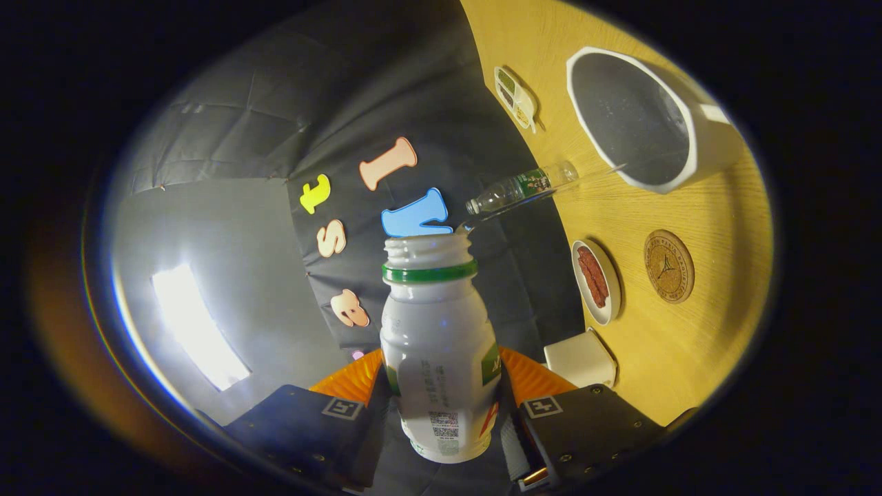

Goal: Take the bottle from table, then pour the juice into the cup, finally place the bottle on the coaster

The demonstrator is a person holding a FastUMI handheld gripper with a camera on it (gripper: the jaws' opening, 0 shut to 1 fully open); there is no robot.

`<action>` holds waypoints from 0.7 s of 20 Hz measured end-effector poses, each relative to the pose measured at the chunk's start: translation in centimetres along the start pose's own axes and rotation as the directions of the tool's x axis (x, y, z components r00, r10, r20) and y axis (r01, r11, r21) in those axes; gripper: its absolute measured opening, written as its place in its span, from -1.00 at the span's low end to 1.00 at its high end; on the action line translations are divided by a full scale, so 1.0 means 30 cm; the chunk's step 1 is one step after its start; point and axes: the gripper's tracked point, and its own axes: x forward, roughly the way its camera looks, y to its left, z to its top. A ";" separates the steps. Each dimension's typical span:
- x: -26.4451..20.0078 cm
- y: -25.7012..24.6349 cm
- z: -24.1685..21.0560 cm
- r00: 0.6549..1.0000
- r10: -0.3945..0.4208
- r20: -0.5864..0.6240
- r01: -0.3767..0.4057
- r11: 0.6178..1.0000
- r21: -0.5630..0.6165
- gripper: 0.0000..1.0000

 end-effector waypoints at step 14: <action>-0.008 0.026 0.029 0.999 0.016 0.038 -0.019 0.998 0.054 0.38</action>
